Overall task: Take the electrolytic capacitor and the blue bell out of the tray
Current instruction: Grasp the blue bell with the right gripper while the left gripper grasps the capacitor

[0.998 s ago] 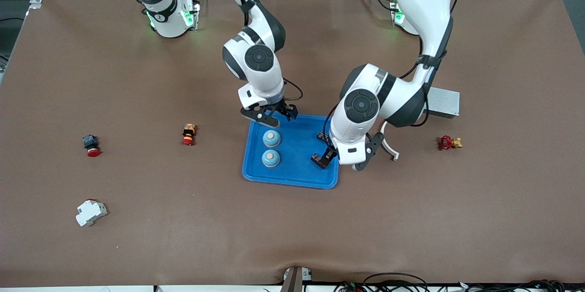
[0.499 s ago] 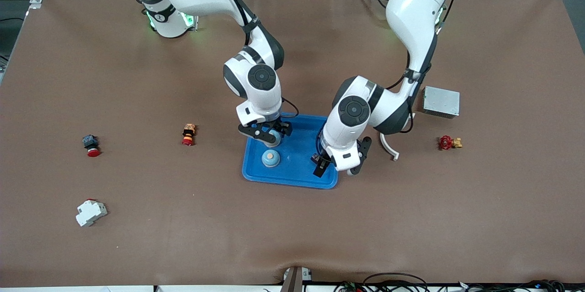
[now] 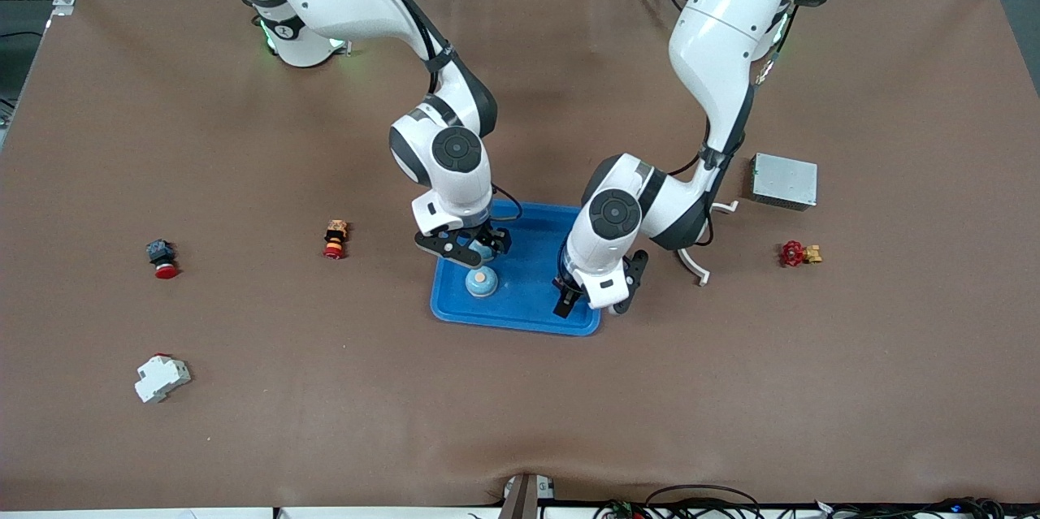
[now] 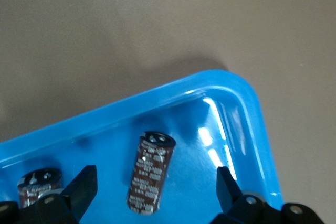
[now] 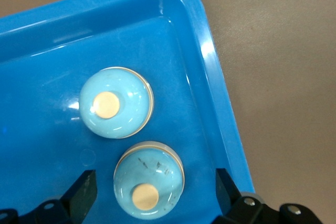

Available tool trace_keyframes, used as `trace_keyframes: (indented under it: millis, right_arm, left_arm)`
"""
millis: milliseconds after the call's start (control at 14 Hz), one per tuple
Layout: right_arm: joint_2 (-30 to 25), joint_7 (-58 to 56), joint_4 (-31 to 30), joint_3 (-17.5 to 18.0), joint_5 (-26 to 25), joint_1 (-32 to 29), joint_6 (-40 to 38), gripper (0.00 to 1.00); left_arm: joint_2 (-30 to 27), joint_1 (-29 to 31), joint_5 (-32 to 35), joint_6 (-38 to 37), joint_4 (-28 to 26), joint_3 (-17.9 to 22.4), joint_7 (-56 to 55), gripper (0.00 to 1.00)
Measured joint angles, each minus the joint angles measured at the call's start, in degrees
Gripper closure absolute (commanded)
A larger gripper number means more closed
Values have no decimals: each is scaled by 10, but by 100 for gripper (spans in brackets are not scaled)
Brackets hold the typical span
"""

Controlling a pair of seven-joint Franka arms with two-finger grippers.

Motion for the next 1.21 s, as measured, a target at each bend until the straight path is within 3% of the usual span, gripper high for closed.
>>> trace_keyframes:
  millis: [855,998,1211]
  right_arm:
    - [22,6,9,5,0,2,6,0]
    - [27,15,15,5,0,2,6,0]
    - [35,26,26,5,0,3,6,0]
  left_arm:
    - [17,-4,0,1,1,0,1,3]
    - [18,-4,0,1,2,0,1,40]
    - [18,-4,0,1,4,0,1,81]
